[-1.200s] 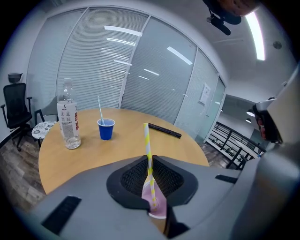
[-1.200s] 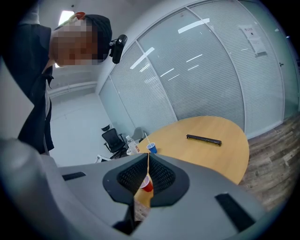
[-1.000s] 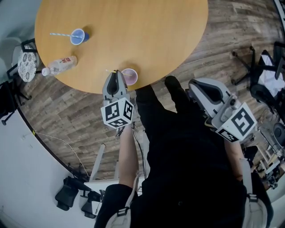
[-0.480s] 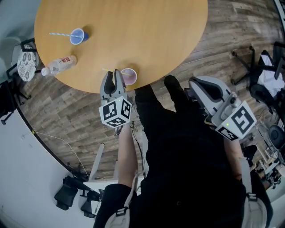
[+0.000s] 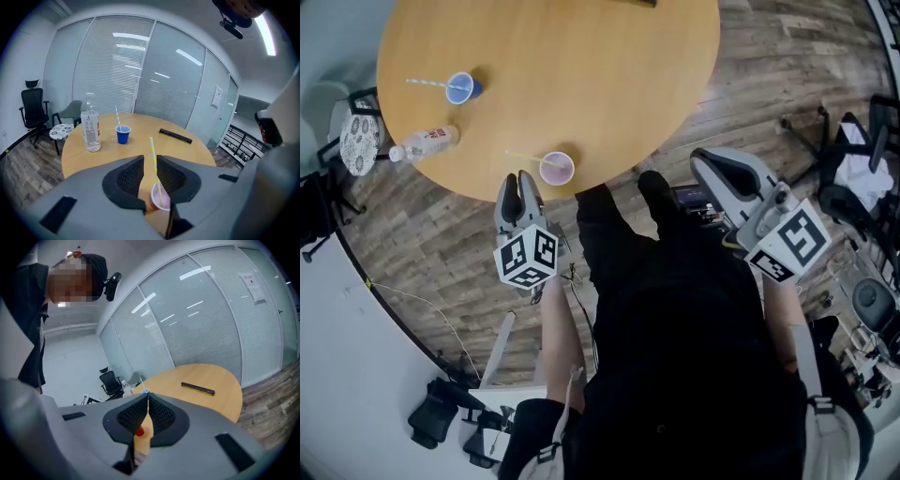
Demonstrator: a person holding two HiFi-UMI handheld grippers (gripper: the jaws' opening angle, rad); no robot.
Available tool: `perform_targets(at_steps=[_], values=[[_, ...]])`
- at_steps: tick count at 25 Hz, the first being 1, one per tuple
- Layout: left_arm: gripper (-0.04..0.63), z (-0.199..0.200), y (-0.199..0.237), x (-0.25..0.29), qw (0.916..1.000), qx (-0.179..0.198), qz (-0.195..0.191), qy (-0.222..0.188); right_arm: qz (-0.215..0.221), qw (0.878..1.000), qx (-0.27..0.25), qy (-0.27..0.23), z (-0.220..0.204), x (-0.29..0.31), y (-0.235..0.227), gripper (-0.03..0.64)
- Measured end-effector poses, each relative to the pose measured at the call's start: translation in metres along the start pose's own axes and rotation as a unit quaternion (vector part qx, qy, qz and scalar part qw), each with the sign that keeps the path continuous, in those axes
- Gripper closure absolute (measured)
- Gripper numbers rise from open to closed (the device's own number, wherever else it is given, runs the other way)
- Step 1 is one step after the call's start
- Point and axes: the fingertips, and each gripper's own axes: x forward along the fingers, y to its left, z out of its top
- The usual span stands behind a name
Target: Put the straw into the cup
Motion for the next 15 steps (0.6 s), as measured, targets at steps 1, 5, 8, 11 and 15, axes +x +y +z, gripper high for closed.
perform_targets(at_steps=[1,5,8,11,15], values=[[0.506,0.003,0.001,-0.006,1.0,-0.001,0.004,-0.003,0.004,1.0,-0.004,-0.003,0.001,0.0,0.002,0.598],[0.506,0.019,-0.004,-0.028,0.9995,-0.003,0.017,-0.026,0.02,0.999,-0.01,-0.023,0.012,-0.003,0.002,0.598],[0.506,0.035,-0.019,-0.043,0.9988,-0.003,0.016,-0.046,0.034,0.999,-0.017,-0.035,0.02,-0.007,0.0,0.598],[0.506,0.049,-0.042,-0.056,0.998,-0.001,-0.005,-0.063,0.046,0.998,-0.022,-0.048,0.025,-0.011,-0.001,0.598],[0.508,0.068,-0.094,-0.076,0.9959,0.007,-0.034,-0.083,0.061,0.996,-0.03,-0.061,0.03,-0.031,-0.009,0.598]])
